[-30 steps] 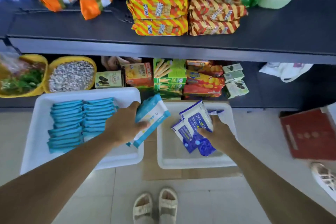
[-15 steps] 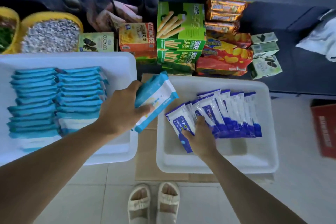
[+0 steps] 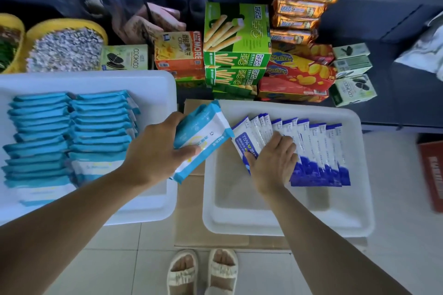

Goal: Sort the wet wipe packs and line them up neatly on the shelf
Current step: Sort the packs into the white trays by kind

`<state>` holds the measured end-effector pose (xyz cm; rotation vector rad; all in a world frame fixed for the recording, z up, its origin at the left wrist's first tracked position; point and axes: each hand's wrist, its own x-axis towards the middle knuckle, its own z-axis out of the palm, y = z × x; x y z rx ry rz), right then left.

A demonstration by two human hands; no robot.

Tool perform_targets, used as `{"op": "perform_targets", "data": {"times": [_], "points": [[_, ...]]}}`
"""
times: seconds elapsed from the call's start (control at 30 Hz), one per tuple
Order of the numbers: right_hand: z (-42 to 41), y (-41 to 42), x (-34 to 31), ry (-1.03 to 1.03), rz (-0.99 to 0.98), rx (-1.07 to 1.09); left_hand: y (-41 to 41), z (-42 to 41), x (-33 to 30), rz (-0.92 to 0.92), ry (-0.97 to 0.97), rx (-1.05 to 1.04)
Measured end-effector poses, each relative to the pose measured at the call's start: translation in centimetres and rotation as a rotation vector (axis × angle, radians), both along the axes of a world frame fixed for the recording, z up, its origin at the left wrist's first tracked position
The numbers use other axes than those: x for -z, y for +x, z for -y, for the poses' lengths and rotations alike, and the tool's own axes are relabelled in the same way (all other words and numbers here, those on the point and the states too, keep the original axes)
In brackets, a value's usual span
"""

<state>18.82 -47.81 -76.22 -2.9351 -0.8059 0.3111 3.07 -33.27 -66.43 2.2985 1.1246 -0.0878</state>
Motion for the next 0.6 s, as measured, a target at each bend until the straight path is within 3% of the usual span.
{"op": "perform_targets", "data": {"times": [0.17, 0.3, 0.5, 0.6], "points": [[0.1, 0.5, -0.3, -0.031, 0.047, -0.102, -1.4, -0.2, -0.1, -0.027, 0.009, -0.021], [-0.1, -0.1, -1.0, 0.032, -0.010, -0.140, -2.9, -0.2, -0.4, -0.071, 0.006, -0.032], [-0.4, 0.1, -3.6, -0.055, -0.078, -0.209, -5.4, -0.5, -2.0, -0.128, -0.023, -0.041], [-1.6, -0.6, -5.7, 0.021, -0.095, -0.242, -7.0, -0.9, -2.9, -0.157, -0.074, -0.054]]}}
